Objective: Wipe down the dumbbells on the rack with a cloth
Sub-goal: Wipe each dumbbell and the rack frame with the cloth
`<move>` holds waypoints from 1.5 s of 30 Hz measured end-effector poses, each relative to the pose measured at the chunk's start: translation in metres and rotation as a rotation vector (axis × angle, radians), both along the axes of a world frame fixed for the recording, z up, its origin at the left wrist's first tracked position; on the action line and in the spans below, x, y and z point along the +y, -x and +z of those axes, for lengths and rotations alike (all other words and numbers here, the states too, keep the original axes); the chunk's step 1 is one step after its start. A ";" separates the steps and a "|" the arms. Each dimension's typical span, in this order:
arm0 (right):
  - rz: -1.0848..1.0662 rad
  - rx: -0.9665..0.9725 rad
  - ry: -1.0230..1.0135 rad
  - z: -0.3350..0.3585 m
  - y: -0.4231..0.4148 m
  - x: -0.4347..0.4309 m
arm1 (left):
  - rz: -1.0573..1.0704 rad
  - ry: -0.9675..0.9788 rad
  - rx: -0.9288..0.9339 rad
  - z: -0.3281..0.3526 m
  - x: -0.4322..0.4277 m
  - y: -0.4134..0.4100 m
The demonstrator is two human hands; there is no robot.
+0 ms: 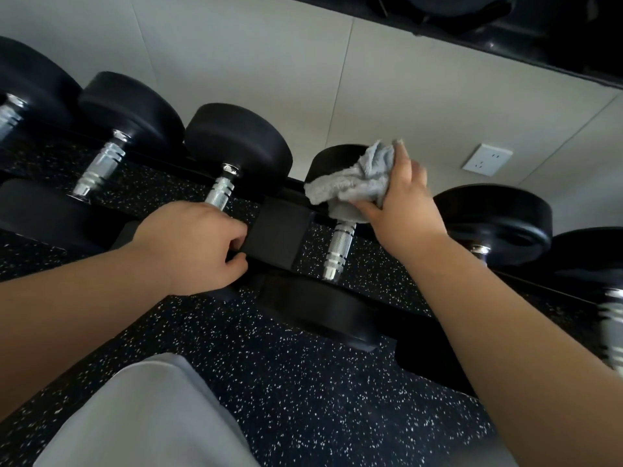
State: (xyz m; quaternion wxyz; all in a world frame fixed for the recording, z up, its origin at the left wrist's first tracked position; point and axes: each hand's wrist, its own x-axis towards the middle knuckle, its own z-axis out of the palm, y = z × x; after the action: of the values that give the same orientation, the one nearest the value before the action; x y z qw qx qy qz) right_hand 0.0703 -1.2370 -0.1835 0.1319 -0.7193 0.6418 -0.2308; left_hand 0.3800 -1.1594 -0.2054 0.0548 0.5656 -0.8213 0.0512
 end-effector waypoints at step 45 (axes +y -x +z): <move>0.049 0.065 0.166 0.007 0.000 -0.019 | -0.013 0.061 0.026 -0.004 0.001 0.001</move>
State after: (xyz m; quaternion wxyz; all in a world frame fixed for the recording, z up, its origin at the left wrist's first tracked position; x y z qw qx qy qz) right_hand 0.0706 -1.2563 -0.1770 0.0567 -0.7502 0.6067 -0.2565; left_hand 0.3792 -1.1584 -0.2090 0.0831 0.5587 -0.8223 0.0687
